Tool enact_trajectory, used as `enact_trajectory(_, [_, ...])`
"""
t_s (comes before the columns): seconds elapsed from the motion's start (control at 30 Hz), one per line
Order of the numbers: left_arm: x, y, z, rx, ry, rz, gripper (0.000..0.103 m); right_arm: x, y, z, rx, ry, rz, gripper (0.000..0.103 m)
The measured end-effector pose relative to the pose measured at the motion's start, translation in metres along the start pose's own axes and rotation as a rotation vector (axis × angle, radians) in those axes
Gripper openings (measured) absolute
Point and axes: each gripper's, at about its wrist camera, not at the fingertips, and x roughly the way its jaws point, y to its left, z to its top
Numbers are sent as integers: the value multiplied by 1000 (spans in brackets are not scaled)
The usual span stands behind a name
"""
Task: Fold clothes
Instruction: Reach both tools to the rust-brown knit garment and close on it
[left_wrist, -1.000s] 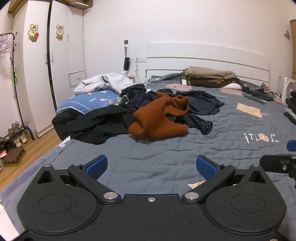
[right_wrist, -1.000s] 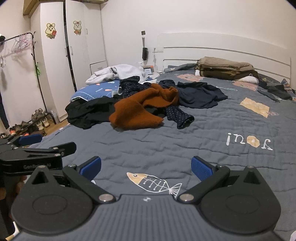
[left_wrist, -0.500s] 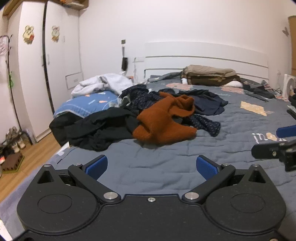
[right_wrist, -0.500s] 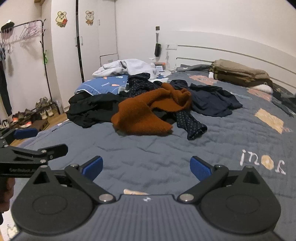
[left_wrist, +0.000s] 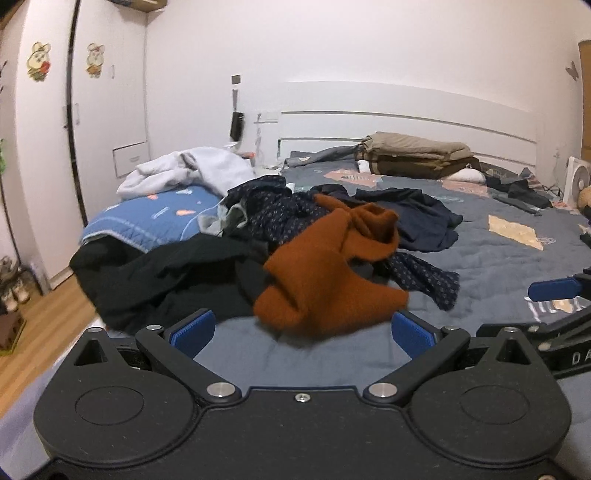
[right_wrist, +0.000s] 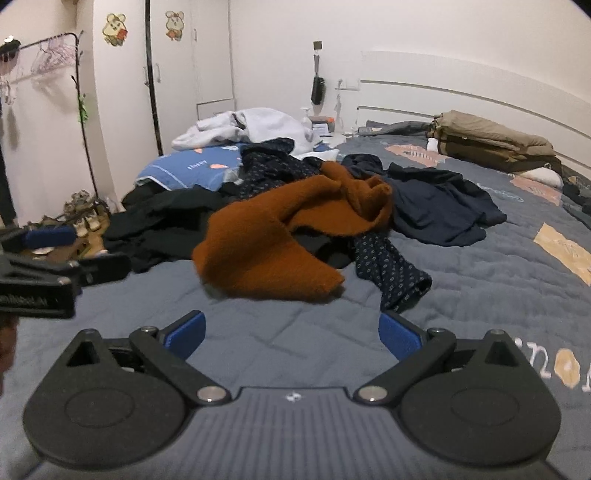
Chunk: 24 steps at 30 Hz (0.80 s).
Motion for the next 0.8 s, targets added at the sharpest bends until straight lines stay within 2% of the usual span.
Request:
enact_trajectory(0.03, [10,1,1,12,8,-6,103,10,-3,1,0,6,-2,99])
enact_trajectory(0.1, [31,3,3,37,23,-19,95,32,-10,3,10,19,-4,99])
enact_trajectory(0.17, [51,6,4,62,38,-31,81,55,-17,3,34,33,5,95])
enact_trajectory(0.23, [69,9,4,66,53,-49,80,78,-25,2,63,44,28,92])
enact_trajectory(0.4, [102,13,-1,109,76,-64,78,122,-37,3,110,57,23,89])
enact_trajectory(0.43, [110,15,-1,109,94,-60,73,130,-40,4,121,60,23,89])
enact_trajectory(0.47, [117,16,-3,99,112,-64,62,135,-42,4,136,60,27,89])
enact_trajectory(0.53, [128,18,-5,75,142,-98,54,144,-44,4,155,61,33,89])
enact_trajectory(0.73, [148,19,-8,66,171,-115,54,166,-42,4,165,74,34,89])
enact_trajectory(0.8, [154,19,-9,59,182,-120,55,173,-43,4,195,89,33,86])
